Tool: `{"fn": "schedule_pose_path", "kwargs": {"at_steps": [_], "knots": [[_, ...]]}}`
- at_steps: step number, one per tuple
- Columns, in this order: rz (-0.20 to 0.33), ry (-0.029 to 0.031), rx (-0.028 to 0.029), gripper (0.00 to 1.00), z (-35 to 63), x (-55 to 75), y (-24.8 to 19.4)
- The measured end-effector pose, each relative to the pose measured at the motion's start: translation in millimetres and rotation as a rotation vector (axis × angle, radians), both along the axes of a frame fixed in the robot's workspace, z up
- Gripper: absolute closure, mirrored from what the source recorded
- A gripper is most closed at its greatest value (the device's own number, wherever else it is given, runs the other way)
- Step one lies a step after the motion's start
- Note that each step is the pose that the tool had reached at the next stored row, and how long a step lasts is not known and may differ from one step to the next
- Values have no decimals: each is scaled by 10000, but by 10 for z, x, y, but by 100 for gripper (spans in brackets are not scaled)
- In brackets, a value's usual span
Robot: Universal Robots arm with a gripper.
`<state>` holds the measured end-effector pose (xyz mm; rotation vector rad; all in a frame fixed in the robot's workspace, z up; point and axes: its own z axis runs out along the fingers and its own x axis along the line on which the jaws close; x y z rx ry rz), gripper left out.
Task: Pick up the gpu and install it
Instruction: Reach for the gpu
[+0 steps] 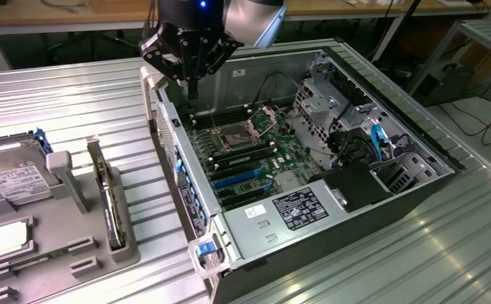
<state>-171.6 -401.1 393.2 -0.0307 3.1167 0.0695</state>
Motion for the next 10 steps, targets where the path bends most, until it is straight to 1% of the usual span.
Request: {"fn": "schedule_pose_path", "kwargs": {"at_steps": [10], "knots": [[52, 0, 0, 89, -1, -79, -4]]}}
